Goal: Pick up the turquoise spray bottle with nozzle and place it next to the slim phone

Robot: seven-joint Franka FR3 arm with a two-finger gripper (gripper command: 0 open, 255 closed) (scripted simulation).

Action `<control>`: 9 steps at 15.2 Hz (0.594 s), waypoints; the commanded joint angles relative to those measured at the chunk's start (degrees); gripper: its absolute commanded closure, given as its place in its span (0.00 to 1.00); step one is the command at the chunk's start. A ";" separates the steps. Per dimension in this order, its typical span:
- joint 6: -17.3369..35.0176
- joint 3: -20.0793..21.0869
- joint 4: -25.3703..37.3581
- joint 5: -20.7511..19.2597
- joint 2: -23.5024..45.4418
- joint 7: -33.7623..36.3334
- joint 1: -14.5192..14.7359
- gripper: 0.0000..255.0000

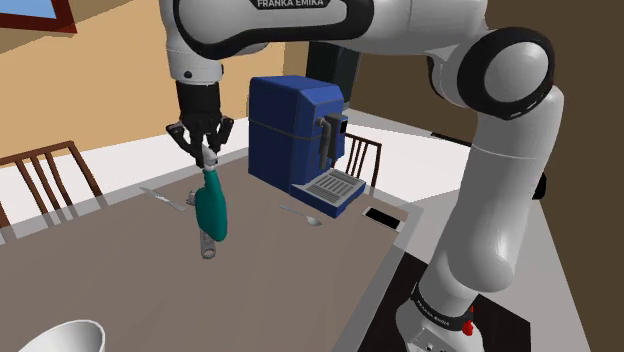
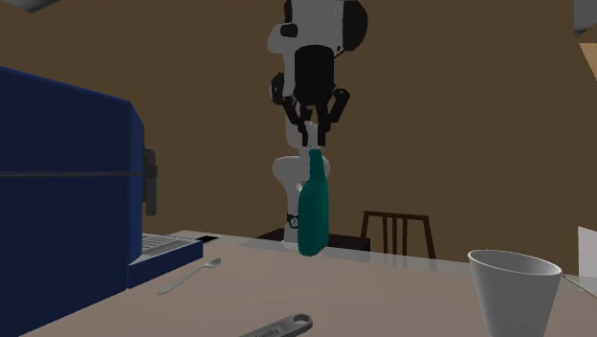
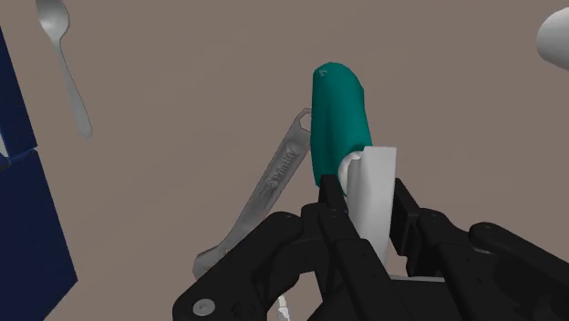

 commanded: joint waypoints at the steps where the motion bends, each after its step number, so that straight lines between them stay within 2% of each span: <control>1: -0.37 -0.60 -3.58 1.65 -4.32 -2.29 -1.56 1.00; 9: -3.65 -5.33 -14.20 6.07 -19.03 -11.92 -5.74 1.00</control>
